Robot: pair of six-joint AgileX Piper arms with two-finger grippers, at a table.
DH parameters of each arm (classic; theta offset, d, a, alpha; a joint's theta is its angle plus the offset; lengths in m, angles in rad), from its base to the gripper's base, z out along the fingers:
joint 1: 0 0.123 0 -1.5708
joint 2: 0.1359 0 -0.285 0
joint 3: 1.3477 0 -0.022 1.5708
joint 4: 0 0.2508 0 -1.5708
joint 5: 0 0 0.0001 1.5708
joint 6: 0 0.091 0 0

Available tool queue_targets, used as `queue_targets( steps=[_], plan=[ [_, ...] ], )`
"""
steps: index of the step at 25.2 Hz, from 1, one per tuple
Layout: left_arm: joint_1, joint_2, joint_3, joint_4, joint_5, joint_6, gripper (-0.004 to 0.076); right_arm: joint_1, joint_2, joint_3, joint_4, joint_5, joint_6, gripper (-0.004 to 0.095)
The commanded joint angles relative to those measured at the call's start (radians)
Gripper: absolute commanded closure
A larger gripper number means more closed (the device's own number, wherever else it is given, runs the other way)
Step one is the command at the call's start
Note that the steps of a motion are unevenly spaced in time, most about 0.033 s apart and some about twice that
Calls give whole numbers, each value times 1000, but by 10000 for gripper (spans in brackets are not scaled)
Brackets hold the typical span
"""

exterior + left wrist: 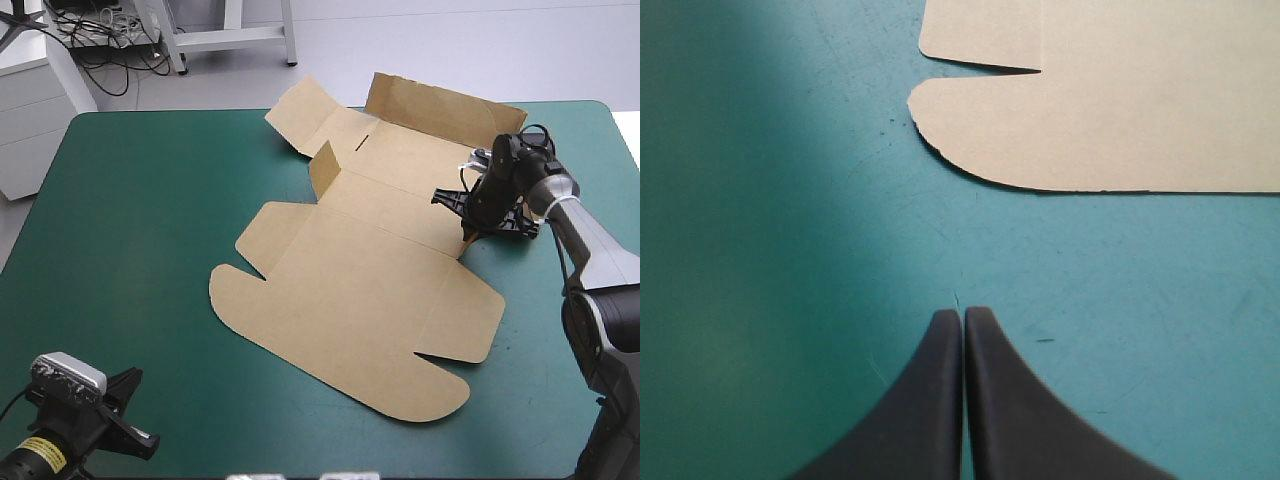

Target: Fold the box

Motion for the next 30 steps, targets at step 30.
queue_targets(
  steps=[30],
  plan=[
    [-6, 11, -32, -8, -67, -10, 734, 413, 265, -498, -244, -173, -1184, 913]
  ],
)
